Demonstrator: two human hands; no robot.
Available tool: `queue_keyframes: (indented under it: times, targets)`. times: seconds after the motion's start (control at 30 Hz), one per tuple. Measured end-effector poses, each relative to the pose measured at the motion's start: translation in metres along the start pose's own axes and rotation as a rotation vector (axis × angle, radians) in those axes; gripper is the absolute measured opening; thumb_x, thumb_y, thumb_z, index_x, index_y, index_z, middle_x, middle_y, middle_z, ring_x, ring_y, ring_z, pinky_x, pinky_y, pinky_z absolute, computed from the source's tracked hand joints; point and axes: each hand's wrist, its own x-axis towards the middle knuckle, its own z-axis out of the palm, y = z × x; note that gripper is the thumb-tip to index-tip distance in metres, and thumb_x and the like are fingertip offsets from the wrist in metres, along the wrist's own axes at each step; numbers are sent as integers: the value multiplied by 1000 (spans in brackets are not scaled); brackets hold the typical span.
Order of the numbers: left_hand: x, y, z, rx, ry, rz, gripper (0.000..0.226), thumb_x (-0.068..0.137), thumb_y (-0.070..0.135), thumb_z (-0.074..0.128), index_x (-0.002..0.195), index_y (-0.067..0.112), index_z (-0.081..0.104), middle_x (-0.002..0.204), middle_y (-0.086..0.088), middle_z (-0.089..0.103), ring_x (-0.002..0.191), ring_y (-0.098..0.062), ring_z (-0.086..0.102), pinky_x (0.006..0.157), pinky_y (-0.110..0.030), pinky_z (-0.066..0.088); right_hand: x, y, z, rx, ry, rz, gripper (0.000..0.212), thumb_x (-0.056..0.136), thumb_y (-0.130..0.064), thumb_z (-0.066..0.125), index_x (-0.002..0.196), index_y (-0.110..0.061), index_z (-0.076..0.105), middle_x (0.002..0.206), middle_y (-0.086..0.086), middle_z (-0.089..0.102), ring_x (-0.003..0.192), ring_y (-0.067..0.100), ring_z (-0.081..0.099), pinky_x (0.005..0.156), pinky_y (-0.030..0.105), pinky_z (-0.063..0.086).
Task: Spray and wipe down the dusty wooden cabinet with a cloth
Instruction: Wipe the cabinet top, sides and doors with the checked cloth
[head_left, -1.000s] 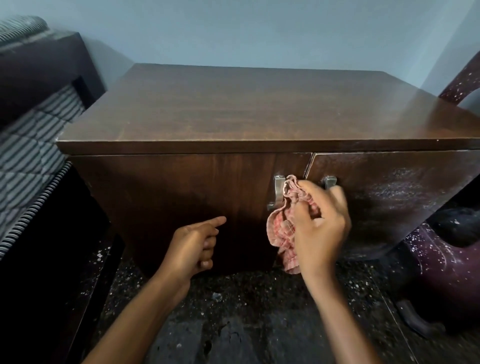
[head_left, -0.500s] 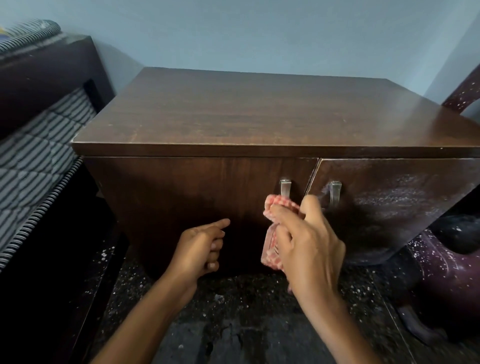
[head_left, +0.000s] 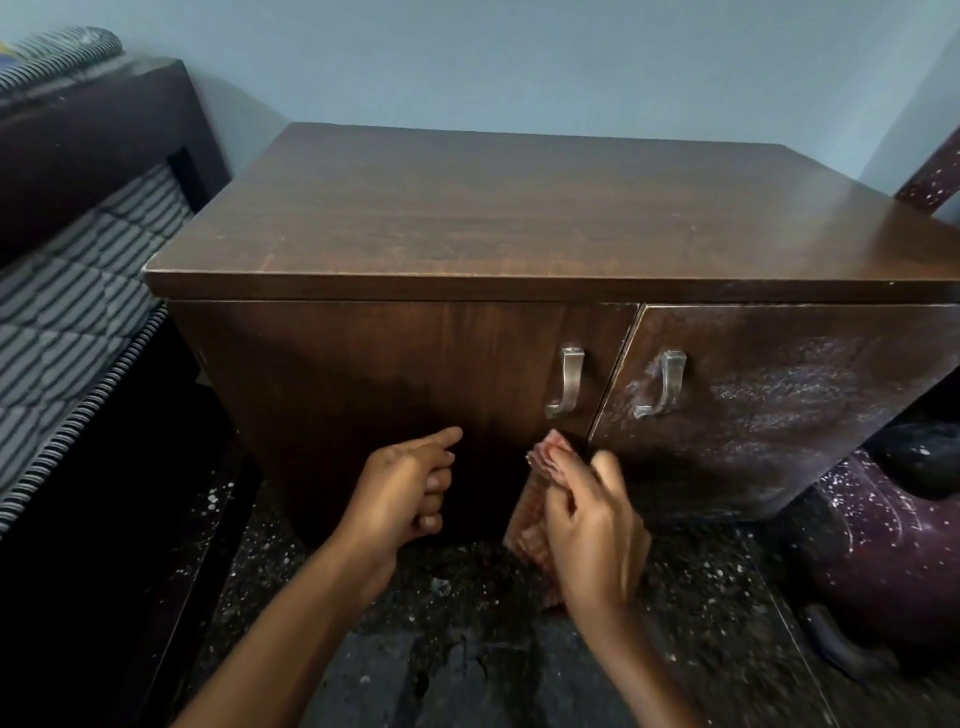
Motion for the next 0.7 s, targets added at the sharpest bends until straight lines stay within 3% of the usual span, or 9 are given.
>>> queue_keyframes:
  times: [0.1,0.17,0.33,0.47,0.53,0.6,0.67,0.7]
  targets:
    - [1,-1,-1,10,9,8,36,93,7,38,124,16,53,38,12,28,32,-1,20,39,-17,19,-9,-5,-6,136,176,-49,33,78,-3,51,101,-11,74,68,4,52,49,15,48,49,16,29]
    - [2,-1,-2,20,10,-1,36,92,8,38,123,17,54,38,13,28,31,-1,20,39,-16,18,4,-18,-14,184,262,-114,32,78,1,52,100,-8,73,69,6,52,52,17,48,45,23,35]
    - [2,-1,-1,25,6,-10,37,92,8,38,126,16,53,38,12,28,31,-1,20,38,-14,19,27,-32,6,-17,125,-150,36,80,-14,49,110,-11,69,75,5,55,58,20,58,37,24,37]
    - [2,-2,-3,27,-4,-7,36,93,8,39,125,17,53,38,12,29,31,-1,22,38,-15,20,3,-21,33,41,89,-23,48,83,-18,48,131,-13,51,76,3,56,58,18,60,38,24,39]
    - [2,-3,-3,25,-10,-11,37,93,7,39,125,18,52,37,12,29,30,0,21,37,-14,20,-6,-26,39,170,62,51,51,87,-19,46,137,-13,43,86,4,61,68,19,63,47,25,43]
    - [3,-3,-3,14,-20,-9,36,92,6,38,121,20,53,37,12,28,29,0,20,37,-13,18,-6,-40,41,299,86,94,51,91,-20,43,141,-8,37,110,12,64,93,19,61,70,20,46]
    - [4,-3,-4,15,-31,-8,35,92,6,37,117,21,57,37,12,28,30,0,19,37,-13,18,2,-55,40,377,158,125,51,92,-18,41,139,3,37,125,21,58,111,17,50,90,5,33]
    - [4,-3,-5,23,-36,-3,35,92,7,37,116,21,58,38,12,28,30,0,19,37,-13,18,9,-61,39,399,196,141,50,91,-15,41,135,7,40,124,24,58,112,19,46,91,1,28]
